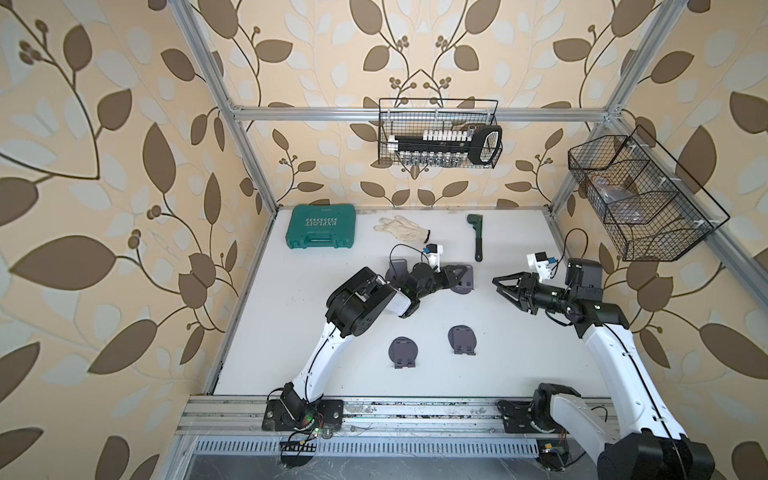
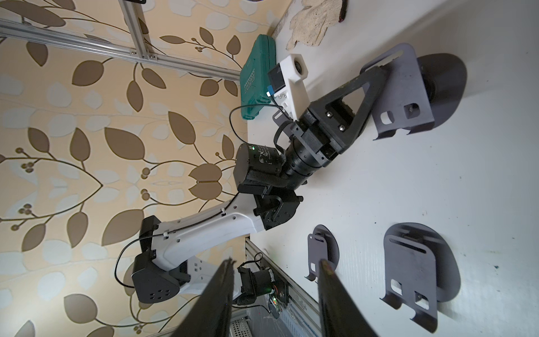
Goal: Open the phone stand
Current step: Place the phone stand at the center of the board.
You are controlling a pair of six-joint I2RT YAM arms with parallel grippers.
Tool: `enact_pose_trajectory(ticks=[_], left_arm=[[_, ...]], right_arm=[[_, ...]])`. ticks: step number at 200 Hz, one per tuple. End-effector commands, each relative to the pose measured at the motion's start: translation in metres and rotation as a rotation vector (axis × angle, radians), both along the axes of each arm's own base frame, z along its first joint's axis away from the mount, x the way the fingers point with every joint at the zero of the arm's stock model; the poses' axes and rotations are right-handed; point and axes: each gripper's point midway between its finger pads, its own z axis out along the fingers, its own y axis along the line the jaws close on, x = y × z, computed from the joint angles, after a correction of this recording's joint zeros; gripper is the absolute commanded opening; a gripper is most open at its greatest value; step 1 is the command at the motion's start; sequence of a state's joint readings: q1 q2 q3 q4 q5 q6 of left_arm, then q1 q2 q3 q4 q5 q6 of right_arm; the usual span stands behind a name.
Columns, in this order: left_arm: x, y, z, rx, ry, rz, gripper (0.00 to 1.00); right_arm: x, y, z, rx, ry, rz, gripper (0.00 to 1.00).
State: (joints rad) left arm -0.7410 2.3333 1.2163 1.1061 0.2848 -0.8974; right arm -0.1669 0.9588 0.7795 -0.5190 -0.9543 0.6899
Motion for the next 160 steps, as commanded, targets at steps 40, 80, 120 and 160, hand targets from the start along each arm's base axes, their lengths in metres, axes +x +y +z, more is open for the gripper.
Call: enact_pose_trajectory(ticks=[40, 80, 120, 160], left_arm=[[-0.007, 0.004, 0.048, -0.016, -0.112, 0.012, 0.49], [-0.016, 0.009, 0.080, 0.012, -0.153, -0.004, 0.54], [-0.032, 0.029, 0.104, 0.163, -0.184, -0.004, 0.59], [-0.056, 0.065, 0.107, 0.396, -0.133, -0.007, 0.63]], right_arm=[[-0.004, 0.003, 0.004, 0.019, -0.030, 0.023, 0.44], [-0.008, 0.003, 0.010, 0.014, -0.048, 0.017, 0.45], [-0.006, 0.002, 0.022, -0.009, -0.085, 0.013, 0.45], [-0.005, 0.002, 0.029, -0.115, -0.114, 0.028, 0.48]])
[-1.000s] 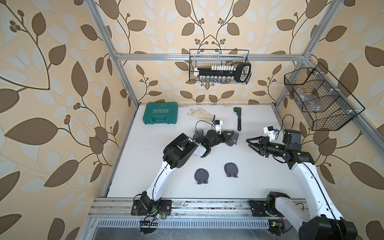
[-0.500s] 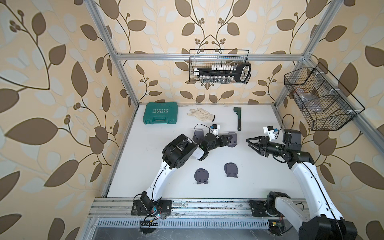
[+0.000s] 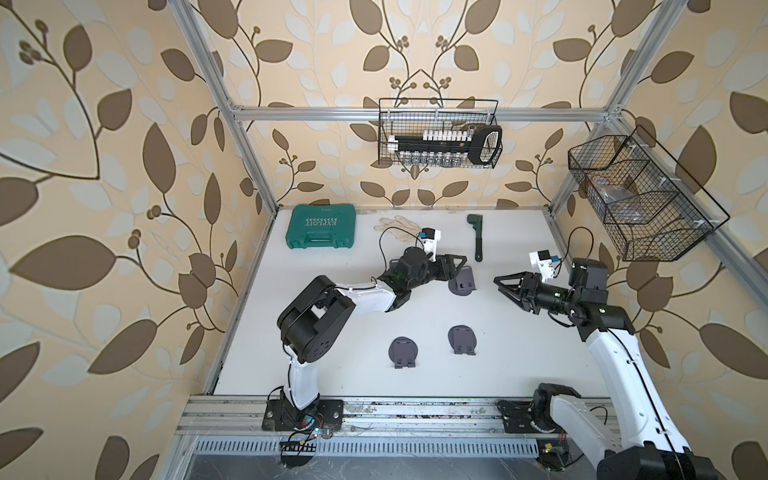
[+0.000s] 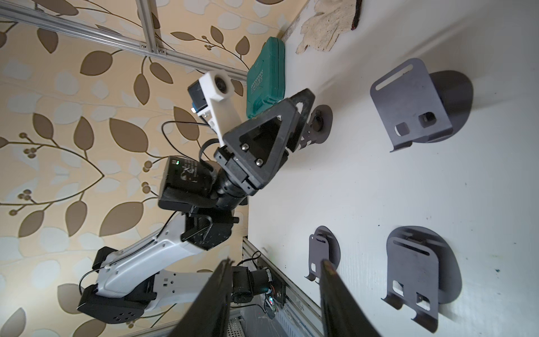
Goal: Open the phone stand
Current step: Place the phone stand at the center of the board.
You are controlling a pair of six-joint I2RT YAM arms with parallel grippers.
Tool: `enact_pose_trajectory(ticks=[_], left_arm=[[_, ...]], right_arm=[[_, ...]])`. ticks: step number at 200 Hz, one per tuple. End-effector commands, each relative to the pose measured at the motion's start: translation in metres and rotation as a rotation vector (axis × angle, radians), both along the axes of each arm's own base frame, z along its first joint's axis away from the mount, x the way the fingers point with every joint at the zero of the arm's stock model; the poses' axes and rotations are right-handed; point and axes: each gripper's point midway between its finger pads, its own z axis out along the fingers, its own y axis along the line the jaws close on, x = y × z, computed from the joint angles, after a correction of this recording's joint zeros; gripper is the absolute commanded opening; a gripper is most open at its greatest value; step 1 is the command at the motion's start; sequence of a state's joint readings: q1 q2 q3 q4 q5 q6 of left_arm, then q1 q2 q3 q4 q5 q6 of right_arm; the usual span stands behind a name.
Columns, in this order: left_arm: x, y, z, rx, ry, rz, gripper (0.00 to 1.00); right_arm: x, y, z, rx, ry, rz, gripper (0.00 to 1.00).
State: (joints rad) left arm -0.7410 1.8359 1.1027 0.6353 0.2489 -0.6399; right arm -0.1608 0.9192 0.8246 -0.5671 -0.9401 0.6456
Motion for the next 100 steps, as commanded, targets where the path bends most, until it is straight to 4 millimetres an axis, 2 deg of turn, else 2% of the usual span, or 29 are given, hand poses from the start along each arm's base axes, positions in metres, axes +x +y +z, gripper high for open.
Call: enact_pose_trajectory(ticks=[1, 17, 32, 36, 38, 40, 46, 50, 68, 100], left_arm=[[-0.021, 0.026, -0.011, 0.202, 0.024, 0.009, 0.64], [-0.038, 0.045, -0.013, 0.265, 0.065, 0.009, 0.65], [-0.057, 0.065, -0.014, 0.294, 0.125, 0.014, 0.65], [-0.064, 0.069, -0.017, 0.298, 0.148, 0.010, 0.65], [-0.067, 0.071, -0.018, 0.299, 0.158, 0.008, 0.65], [-0.069, 0.073, -0.018, 0.300, 0.167, 0.007, 0.65], [-0.079, 0.079, -0.025, 0.306, 0.204, -0.002, 0.65], [-0.086, 0.085, -0.020, 0.294, 0.212, 0.000, 0.65], [-0.111, 0.108, -0.029, 0.268, 0.292, 0.031, 0.65], [-0.148, 0.137, -0.044, 0.224, 0.366, 0.042, 0.67]], right_arm=[[0.000, 0.001, 0.011, -0.076, -0.050, 0.016, 0.48], [0.000, 0.013, 0.015, -0.123, -0.065, 0.045, 0.52], [-0.003, 0.025, 0.007, -0.208, -0.038, 0.072, 0.53], [-0.004, 0.029, 0.005, -0.224, -0.033, 0.085, 0.57], [-0.004, 0.031, 0.005, -0.228, -0.032, 0.094, 0.65], [-0.004, 0.034, 0.004, -0.232, -0.030, 0.102, 0.68], [-0.005, 0.040, 0.000, -0.240, -0.020, 0.122, 0.70], [-0.005, 0.044, -0.001, -0.241, -0.015, 0.133, 0.72], [-0.007, 0.059, -0.005, -0.231, -0.025, 0.167, 0.72], [-0.008, 0.074, -0.015, -0.273, -0.040, 0.188, 0.74]])
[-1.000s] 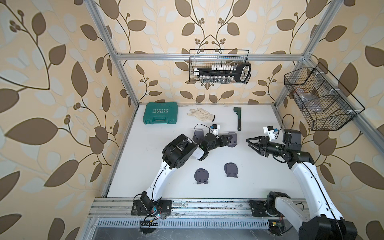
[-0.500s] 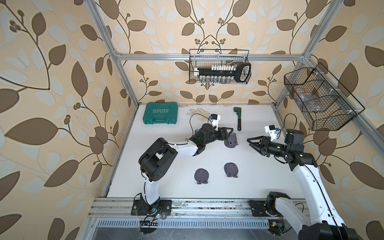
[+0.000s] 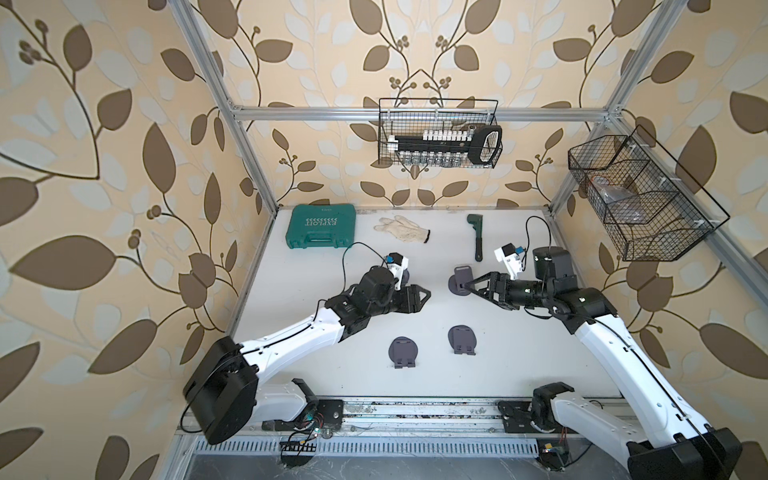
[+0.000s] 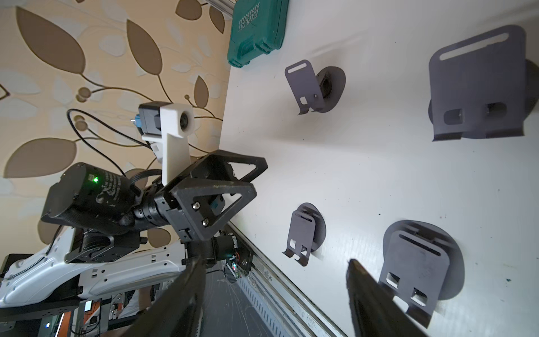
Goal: Open the phone stand
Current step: Place the phone stand at the center of the board, then pick up the phone stand at the center of the board.
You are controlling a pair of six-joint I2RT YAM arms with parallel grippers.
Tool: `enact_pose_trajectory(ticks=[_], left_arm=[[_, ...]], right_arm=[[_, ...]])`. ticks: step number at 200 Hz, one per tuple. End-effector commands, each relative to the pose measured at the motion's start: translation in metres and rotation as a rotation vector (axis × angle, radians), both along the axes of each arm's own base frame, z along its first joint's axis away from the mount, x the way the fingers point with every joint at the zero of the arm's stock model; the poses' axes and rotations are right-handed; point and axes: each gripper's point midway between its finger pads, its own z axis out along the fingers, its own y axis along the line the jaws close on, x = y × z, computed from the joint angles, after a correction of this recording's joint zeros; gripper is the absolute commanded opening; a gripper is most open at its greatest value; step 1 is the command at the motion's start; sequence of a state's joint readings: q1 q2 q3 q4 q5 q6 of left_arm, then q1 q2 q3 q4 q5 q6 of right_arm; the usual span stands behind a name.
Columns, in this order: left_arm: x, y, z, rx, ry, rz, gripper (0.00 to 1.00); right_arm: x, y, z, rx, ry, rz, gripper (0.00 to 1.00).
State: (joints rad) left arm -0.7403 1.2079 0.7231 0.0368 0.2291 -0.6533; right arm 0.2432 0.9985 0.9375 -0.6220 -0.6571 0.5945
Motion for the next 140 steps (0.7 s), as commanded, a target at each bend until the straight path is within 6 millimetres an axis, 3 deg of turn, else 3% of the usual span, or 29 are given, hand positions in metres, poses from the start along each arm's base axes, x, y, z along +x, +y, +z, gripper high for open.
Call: enact_pose_trajectory(ticks=[1, 29, 41, 56, 65, 67, 70, 86, 115, 124, 140], left_arm=[[-0.026, 0.021, -0.016, -0.007, 0.099, 0.033, 0.67], [-0.045, 0.036, -0.029, 0.003, 0.131, 0.032, 0.71], [-0.050, 0.040, -0.035, 0.009, 0.142, 0.029, 0.72], [-0.054, 0.043, -0.045, 0.024, 0.166, 0.035, 0.72], [-0.056, 0.045, -0.051, 0.023, 0.177, 0.038, 0.73], [-0.057, 0.045, -0.052, 0.021, 0.179, 0.040, 0.73], [-0.057, 0.046, -0.053, 0.017, 0.180, 0.045, 0.73], [-0.059, 0.049, -0.061, 0.008, 0.192, 0.059, 0.75], [-0.059, 0.047, -0.057, 0.002, 0.178, 0.045, 0.77], [-0.058, 0.047, -0.055, 0.005, 0.172, 0.042, 0.84], [-0.059, 0.046, -0.051, 0.001, 0.164, 0.029, 0.83]], right_arm=[[0.006, 0.004, -0.010, -0.060, -0.024, -0.027, 0.74], [0.002, 0.004, -0.025, -0.152, 0.000, -0.055, 0.74], [0.002, -0.002, -0.033, -0.199, -0.001, -0.097, 0.80], [0.000, 0.006, -0.030, -0.177, -0.067, -0.065, 0.81], [-0.001, 0.004, -0.026, -0.181, -0.137, -0.095, 0.88], [-0.001, 0.004, -0.024, -0.180, -0.157, -0.102, 0.95], [-0.001, 0.002, -0.021, -0.178, -0.182, -0.114, 0.98], [-0.001, -0.005, -0.016, -0.213, -0.205, -0.138, 0.98], [-0.004, 0.004, -0.035, -0.289, -0.077, -0.040, 0.94], [-0.004, 0.010, -0.037, -0.279, -0.062, -0.016, 0.98], [0.002, 0.005, -0.042, -0.292, -0.036, -0.072, 0.97]])
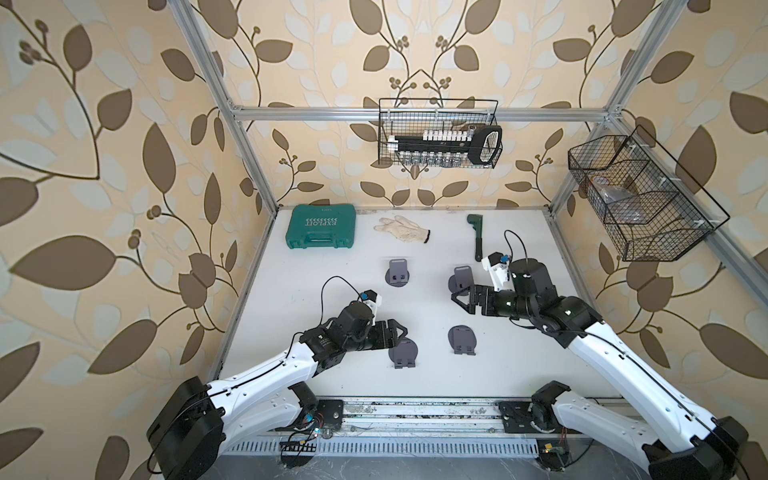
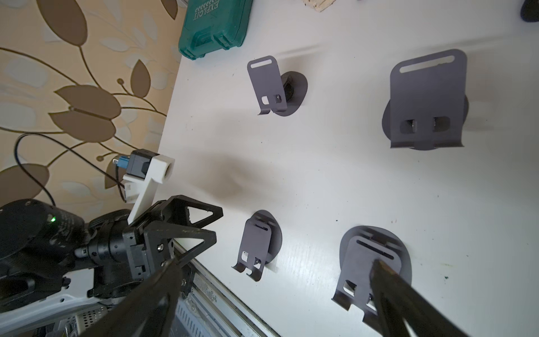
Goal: Open the phone stand
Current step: Pick up the phone stand at the center of the board.
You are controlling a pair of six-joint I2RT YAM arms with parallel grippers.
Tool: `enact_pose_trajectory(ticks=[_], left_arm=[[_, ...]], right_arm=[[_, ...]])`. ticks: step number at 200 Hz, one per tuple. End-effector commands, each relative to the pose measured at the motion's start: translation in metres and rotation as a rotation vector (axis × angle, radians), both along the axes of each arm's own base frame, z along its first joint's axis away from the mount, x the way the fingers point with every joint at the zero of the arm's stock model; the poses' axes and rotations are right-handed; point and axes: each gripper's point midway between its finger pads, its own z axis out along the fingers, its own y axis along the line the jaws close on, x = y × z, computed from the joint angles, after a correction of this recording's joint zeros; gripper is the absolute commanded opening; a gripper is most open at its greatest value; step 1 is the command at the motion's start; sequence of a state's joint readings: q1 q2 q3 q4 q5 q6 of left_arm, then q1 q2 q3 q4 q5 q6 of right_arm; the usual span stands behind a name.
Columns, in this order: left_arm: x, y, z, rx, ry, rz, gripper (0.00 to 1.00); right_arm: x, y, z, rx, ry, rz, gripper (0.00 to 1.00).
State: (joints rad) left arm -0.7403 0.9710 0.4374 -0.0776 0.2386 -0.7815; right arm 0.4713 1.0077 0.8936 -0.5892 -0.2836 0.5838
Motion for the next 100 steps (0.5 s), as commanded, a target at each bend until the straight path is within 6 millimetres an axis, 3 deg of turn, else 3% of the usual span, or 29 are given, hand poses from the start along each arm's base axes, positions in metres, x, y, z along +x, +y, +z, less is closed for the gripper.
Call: enact_pose_trajectory(ticks=[1, 23, 50, 68, 100], left_arm=[[0.002, -0.008, 0.021, -0.052, -0.051, -0.032, 0.83], [-0.002, -0.008, 0.023, -0.065, -0.052, -0.043, 0.83], [-0.004, -0.006, 0.022, -0.083, -0.060, -0.050, 0.75], [-0.004, -0.003, 0.018, -0.104, -0.053, -0.049, 0.73], [0.000, 0.012, 0.007, -0.104, -0.018, -0.002, 0.71]], right_arm=[[0.002, -0.007, -0.007, -0.042, 0.037, -0.044, 0.97], [0.005, -0.021, -0.012, -0.039, 0.004, -0.147, 0.97], [0.003, -0.027, -0.008, 0.000, -0.024, -0.188, 0.93], [0.000, -0.019, -0.009, 0.024, -0.007, -0.138, 0.98], [-0.002, 0.000, -0.030, 0.058, 0.087, -0.060, 0.98]])
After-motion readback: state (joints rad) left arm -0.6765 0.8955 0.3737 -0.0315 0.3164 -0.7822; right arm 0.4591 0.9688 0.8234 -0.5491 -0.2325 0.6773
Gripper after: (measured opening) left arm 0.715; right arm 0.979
